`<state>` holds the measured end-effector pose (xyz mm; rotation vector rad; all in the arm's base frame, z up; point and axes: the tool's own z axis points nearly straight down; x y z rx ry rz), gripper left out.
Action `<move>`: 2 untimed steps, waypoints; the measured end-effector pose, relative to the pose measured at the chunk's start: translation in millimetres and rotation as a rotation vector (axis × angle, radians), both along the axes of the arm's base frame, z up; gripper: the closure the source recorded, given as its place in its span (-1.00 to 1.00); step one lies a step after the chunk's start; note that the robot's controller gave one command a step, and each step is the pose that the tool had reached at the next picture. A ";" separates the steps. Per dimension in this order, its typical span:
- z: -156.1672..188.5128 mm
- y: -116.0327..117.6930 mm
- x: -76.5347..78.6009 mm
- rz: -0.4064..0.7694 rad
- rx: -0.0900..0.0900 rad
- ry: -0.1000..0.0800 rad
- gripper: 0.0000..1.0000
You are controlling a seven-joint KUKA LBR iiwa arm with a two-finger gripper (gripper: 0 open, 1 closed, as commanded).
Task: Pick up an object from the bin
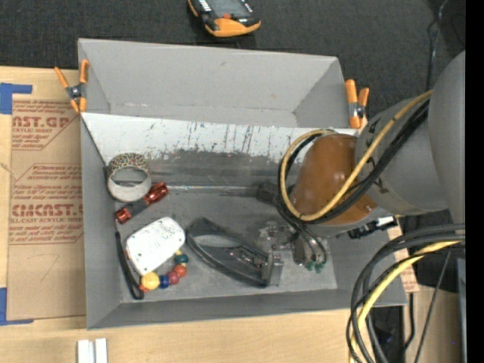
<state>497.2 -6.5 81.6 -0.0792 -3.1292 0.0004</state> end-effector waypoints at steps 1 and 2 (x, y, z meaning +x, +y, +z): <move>0.0 0.0 0.0 0.000 0.000 0.000 1.00; 31.3 6.7 -2.1 0.004 0.001 -0.014 1.00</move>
Offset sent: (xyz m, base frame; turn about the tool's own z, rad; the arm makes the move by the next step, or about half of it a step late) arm -0.0052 0.0058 0.0295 -0.0052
